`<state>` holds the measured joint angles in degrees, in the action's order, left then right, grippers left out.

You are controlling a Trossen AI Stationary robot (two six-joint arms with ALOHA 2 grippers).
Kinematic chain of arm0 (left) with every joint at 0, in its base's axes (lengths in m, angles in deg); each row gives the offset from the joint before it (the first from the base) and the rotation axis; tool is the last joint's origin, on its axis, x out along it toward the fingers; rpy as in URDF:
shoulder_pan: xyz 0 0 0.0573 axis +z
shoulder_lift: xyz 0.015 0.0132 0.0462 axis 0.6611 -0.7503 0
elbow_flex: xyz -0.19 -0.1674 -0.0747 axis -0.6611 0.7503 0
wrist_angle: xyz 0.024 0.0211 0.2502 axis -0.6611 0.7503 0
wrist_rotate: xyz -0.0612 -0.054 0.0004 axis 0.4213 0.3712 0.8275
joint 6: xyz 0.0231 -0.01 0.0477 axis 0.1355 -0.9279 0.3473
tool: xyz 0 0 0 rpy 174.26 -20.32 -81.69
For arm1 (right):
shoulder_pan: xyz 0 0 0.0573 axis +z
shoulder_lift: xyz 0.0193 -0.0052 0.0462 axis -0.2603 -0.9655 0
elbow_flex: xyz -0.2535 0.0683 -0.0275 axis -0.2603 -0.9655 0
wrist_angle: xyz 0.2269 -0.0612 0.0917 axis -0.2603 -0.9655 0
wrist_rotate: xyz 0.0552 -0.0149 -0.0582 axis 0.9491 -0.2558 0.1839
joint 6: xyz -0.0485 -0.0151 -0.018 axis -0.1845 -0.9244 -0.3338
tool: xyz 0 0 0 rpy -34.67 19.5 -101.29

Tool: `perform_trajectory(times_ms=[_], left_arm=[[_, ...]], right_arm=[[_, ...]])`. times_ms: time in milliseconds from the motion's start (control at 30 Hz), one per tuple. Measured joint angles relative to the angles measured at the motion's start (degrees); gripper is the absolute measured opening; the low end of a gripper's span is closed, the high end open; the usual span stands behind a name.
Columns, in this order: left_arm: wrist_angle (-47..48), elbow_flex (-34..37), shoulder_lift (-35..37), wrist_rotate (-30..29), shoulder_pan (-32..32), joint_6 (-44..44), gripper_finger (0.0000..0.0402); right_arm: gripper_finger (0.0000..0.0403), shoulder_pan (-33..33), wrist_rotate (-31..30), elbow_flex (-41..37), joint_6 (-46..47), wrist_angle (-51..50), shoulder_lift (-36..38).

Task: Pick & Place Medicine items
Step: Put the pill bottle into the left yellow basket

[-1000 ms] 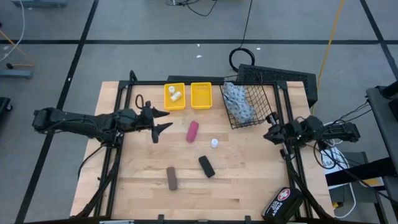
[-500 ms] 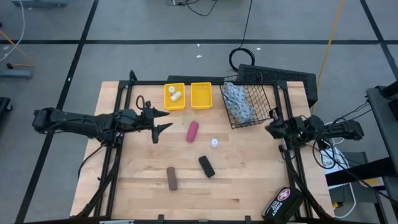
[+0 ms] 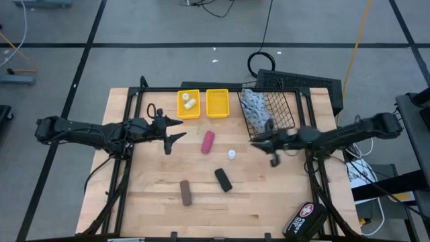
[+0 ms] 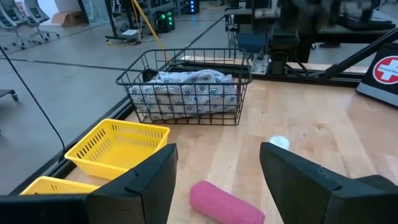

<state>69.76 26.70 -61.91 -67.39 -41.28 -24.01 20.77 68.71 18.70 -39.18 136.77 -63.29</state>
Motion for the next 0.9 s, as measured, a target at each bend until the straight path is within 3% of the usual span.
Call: perform_trajectory(times_ms=[200,367,700,900], left_arm=[[0.0,0.0,0.0,0.0,0.1,-1.1,0.0239],[0.0,0.0,0.0,0.0,0.3,-1.9,0.0239],[0.2,0.0,0.0,0.0,0.3,-3.3,0.0239],[0.1,0.0,0.0,-0.2,0.5,-3.1,0.0239]], right_arm=[[0.0171,0.0,0.0,8.1,-2.7,-1.0,-15.3],[0.0224,0.1,0.0,9.6,-3.9,-4.1,-23.4],[0.0225,1.0,-0.9,9.5,1.3,-12.4,-33.4],[0.0224,1.6,-4.5,9.5,-0.8,-11.9,-33.3]])
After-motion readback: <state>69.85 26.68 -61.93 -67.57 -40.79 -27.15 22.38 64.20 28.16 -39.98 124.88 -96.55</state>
